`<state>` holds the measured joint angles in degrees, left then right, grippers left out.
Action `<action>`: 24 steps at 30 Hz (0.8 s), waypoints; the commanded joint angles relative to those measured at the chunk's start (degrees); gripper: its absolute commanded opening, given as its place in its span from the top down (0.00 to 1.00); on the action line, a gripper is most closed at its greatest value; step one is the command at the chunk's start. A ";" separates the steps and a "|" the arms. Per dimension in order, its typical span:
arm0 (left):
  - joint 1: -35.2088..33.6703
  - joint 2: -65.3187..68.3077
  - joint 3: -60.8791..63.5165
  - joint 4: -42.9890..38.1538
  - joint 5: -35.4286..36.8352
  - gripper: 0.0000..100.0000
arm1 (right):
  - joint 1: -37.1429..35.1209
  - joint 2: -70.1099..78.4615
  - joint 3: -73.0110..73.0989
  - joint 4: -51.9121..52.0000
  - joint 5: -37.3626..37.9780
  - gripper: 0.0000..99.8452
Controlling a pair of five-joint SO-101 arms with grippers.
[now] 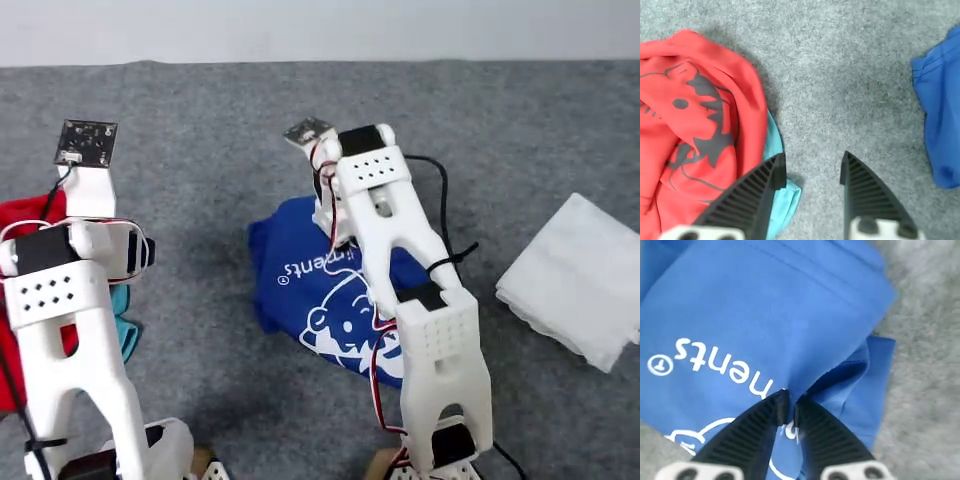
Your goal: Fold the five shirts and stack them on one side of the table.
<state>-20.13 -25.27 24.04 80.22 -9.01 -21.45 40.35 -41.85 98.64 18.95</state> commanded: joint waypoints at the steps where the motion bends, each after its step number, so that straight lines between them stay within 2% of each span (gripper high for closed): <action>1: 0.00 -1.67 -0.66 -1.05 -0.53 0.81 | -0.22 -0.57 -9.14 3.65 1.41 0.99; 4: -1.76 -1.76 -3.12 -0.53 -0.09 0.81 | -0.48 -0.92 -14.59 4.09 1.41 0.99; 7: -6.59 -1.76 -7.43 -0.53 0.00 0.81 | -2.95 -3.12 -20.84 4.09 1.32 0.99; 12: -15.38 -1.76 -15.96 1.41 -0.18 0.81 | -12.88 -7.25 -27.69 4.00 1.41 0.99; 18: -22.68 -1.76 -22.46 3.96 -0.35 0.81 | -26.59 -8.75 -27.78 4.18 1.49 0.99; 24: -25.67 -1.76 -23.08 3.96 -0.35 0.81 | -35.21 -7.78 -18.29 4.18 4.92 0.99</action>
<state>-44.92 -25.27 3.03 83.82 -9.01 -53.36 35.69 -63.03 100.48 22.73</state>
